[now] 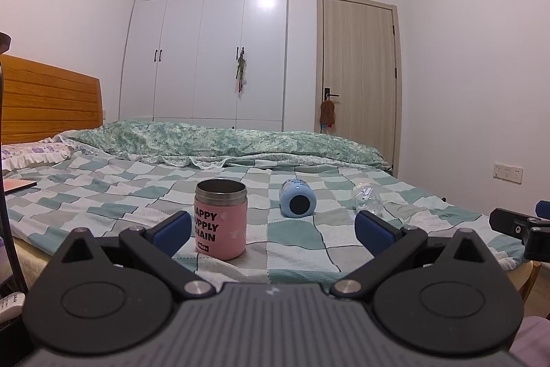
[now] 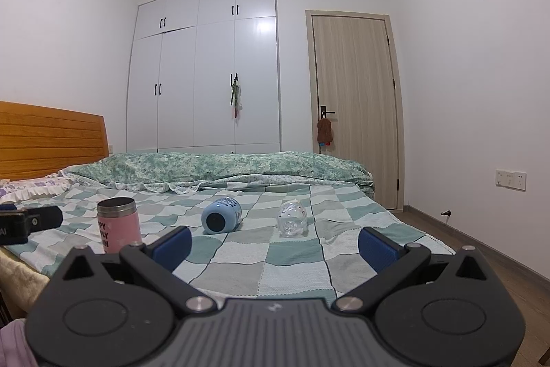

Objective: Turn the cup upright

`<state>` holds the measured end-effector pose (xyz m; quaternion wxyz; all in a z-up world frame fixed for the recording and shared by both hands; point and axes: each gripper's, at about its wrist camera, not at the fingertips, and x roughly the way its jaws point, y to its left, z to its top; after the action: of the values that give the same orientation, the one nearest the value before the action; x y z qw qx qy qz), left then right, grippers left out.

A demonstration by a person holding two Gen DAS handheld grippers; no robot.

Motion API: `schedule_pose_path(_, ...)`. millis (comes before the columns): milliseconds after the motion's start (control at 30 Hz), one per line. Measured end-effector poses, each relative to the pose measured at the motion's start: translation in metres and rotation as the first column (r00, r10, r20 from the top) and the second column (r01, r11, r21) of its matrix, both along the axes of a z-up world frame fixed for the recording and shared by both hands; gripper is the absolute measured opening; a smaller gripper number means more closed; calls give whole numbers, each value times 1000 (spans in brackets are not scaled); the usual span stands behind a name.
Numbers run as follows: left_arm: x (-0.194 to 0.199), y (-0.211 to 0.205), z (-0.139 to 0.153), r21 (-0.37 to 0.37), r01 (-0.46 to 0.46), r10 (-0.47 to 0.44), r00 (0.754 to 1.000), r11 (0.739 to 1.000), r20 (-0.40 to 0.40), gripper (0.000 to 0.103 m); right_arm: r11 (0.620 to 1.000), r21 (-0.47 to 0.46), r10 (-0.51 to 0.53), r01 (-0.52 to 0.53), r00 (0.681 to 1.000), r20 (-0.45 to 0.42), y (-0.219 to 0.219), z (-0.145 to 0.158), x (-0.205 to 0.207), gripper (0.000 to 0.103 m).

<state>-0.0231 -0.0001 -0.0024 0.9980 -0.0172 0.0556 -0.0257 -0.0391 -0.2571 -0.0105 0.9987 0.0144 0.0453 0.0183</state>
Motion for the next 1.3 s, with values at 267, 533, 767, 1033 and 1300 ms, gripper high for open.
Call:
schedule_pose_path(267,-2,1,0,-3,-1,1,1000,1000,3,103,1000,0,0,0,1000,-2,0,0,0,103)
schedule_pose_path(533,-3,0,1,-2,-2,2,1000,1000,5,103,1000,0,4,-4,1000,-1,-1,-1,0,103)
schedule_pose_path(767,-3,0,1,-2,-1,1,1000,1000,7,103,1000,1,5,-5,1000,3,-1,0,-1,103)
schedule_pose_path(1033,-4,-1,1,-8,2,-2,1000,1000,14,103,1000,0,6,-6,1000,4,-1,0,-1,103)
schedule_pose_path(1300,-4,-1,-1,-2,7,-7,1000,1000,11,103,1000,0,8,-8,1000,3,-1,0,-1,103)
